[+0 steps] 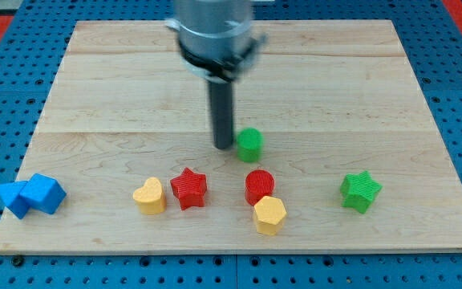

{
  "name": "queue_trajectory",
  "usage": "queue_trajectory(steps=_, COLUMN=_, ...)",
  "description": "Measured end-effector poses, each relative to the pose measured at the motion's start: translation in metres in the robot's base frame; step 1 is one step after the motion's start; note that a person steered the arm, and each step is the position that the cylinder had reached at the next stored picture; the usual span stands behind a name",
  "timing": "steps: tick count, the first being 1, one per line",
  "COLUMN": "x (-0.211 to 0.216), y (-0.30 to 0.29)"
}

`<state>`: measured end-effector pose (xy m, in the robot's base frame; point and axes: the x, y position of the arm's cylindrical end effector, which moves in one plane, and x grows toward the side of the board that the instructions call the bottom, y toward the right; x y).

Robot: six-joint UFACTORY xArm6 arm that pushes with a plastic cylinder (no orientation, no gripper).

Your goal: Push the red circle into the red star

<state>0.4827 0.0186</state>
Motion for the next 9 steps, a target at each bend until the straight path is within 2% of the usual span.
queue_trajectory(steps=1, x=0.029, y=0.086)
queue_trajectory(steps=3, x=-0.015, y=0.030)
queue_trajectory(steps=9, x=-0.015, y=0.033)
